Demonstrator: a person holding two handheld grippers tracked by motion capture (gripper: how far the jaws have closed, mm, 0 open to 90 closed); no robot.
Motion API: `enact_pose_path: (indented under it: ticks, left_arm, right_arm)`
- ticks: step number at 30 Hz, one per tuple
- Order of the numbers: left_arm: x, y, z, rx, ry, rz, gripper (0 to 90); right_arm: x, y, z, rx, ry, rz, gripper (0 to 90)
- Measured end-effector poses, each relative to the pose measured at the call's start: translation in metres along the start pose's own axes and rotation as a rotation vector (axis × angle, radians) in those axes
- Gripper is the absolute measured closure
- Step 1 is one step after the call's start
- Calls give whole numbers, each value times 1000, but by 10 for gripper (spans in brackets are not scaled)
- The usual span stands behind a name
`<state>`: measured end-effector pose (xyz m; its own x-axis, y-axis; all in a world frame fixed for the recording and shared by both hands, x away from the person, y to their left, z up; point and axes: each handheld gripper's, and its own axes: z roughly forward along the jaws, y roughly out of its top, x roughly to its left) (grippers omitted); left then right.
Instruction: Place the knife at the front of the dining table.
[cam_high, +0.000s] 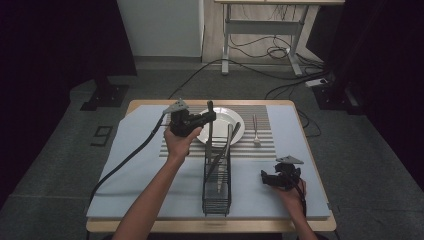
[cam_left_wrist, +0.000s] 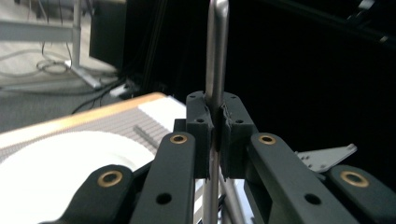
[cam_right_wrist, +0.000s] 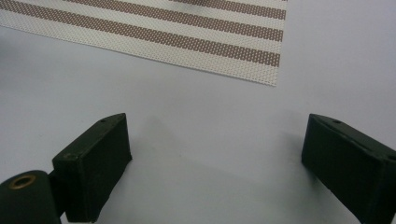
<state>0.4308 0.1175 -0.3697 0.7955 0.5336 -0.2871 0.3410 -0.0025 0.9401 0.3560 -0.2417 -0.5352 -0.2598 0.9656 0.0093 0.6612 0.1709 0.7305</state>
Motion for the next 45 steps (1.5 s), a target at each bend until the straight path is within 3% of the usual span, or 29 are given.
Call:
enact_pose_path:
  ticks: [2,7,10,19,22,25,31,37,45]
  left_arm:
    - [-7,14,-13,-28,7,49,841]
    - [-16,36,-32,-76,-8,87,841]
    - [-20,48,-47,-102,7,110,841]
    - [-17,53,-65,-75,93,158,841]
    - [-16,50,-65,-56,105,163,841]
    - [-7,44,-66,-56,91,112,841]
    - [13,27,-68,-17,151,91,841]
    - [32,7,-66,49,158,78,841]
    - [62,-22,-55,128,182,31,841]
  right_arm:
    - [0,0,0,1,0,-3,79]
    - [0,0,0,1,1,-2,79]
    - [0,0,0,1,1,-1,79]
    - [0,0,0,2,1,-1,79]
    - [0,0,0,2,0,-2,79]
    - [0,0,0,2,0,-1,79]
    - [0,0,0,1,-1,-4,79]
    - [0,0,0,1,-2,-3,79]
    - [0,0,0,2,-1,-2,79]
